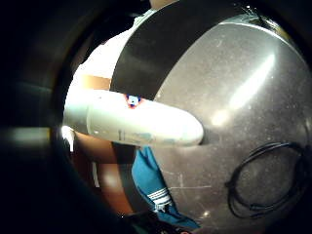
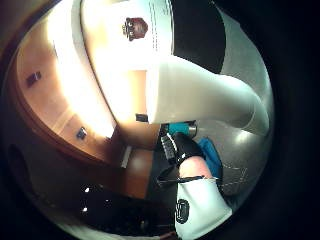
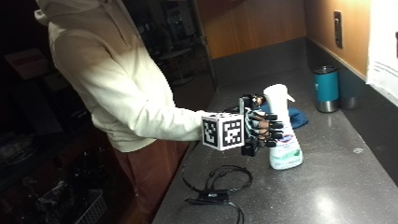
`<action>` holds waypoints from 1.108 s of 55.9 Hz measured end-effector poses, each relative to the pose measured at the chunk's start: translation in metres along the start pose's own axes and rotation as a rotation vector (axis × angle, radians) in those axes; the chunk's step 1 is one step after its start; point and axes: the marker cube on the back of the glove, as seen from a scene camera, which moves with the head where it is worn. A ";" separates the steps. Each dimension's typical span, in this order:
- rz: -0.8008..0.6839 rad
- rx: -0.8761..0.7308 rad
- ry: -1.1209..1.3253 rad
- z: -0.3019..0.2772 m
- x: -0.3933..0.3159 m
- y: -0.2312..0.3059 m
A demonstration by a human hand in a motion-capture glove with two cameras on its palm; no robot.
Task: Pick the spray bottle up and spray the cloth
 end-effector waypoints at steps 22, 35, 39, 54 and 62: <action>0.025 -0.024 -0.062 0.030 -0.004 -0.015; 0.033 -0.057 -0.101 0.036 -0.007 -0.028; 0.042 -0.060 -0.113 0.036 -0.010 -0.034; 0.032 -0.167 -0.082 0.044 -0.015 -0.041; -0.041 -0.358 0.001 0.060 -0.031 -0.027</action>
